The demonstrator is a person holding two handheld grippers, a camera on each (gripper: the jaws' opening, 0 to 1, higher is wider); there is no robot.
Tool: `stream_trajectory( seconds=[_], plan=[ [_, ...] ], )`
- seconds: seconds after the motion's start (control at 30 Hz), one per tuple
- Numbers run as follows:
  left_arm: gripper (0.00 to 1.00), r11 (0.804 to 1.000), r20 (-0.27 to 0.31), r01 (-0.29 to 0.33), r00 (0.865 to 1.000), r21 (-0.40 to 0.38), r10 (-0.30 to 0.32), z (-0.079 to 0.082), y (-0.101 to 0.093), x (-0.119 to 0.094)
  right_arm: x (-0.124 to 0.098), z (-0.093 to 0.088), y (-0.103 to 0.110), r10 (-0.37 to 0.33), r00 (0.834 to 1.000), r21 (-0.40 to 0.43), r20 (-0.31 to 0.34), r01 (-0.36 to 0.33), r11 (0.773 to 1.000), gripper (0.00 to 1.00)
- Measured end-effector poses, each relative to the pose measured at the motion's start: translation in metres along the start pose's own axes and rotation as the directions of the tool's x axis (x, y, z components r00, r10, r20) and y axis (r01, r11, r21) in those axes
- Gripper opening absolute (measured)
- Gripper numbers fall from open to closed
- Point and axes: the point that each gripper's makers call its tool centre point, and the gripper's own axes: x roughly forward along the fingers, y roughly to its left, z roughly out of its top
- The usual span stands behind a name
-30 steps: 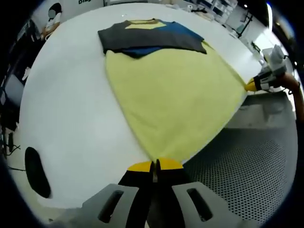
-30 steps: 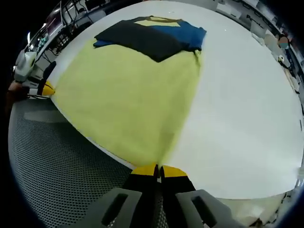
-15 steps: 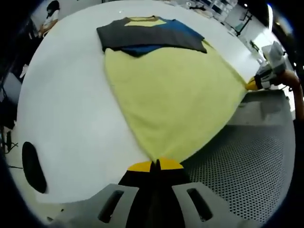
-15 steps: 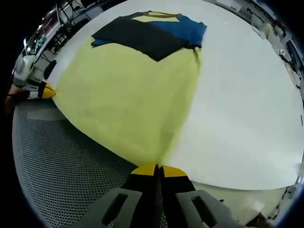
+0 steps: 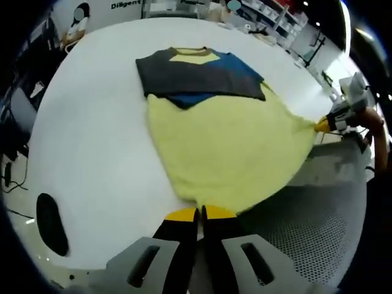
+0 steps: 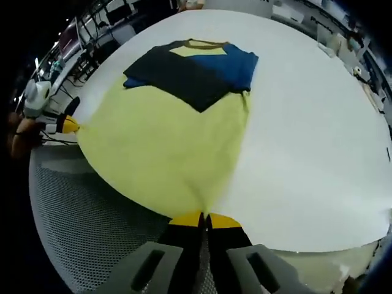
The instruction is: Fold the garment on the visible template until the final outline fits inside the template.
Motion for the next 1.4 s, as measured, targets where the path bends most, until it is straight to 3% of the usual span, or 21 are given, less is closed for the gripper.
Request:
stream_trajectory(
  seconds=[0.5, 0.73, 1.07, 1.23, 1.4],
  plan=[
    [0.0, 0.999, 0.115, -0.051, 0.992, 0.006, 0.05, 0.054, 0.02, -0.012, -0.021, 0.059, -0.015, -0.008, 0.985, 0.019, 0.172, 0.005, 1.0, 0.0],
    [0.0, 0.996, 0.199, -0.085, 0.977, 0.024, 0.078, 0.097, 0.031, -0.025, -0.029, 0.085, -0.02, -0.024, 0.972, 0.02, 0.232, 0.02, 1.0, 0.0],
    [0.0, 0.99, 0.263, -0.129, 0.958, 0.05, 0.112, 0.138, 0.04, -0.029, -0.038, 0.121, -0.029, -0.04, 0.947, 0.043, 0.319, 0.028, 0.999, 0.0],
    [0.0, 0.982, 0.301, -0.179, 0.942, 0.066, 0.151, 0.161, 0.048, -0.034, -0.042, 0.142, -0.034, -0.041, 0.931, 0.045, 0.364, 0.026, 0.999, 0.0],
    [0.0, 0.978, 0.343, -0.194, 0.926, 0.076, 0.157, 0.19, 0.051, -0.039, -0.044, 0.16, -0.04, -0.061, 0.925, 0.025, 0.376, 0.056, 0.998, 0.0]
  ],
)
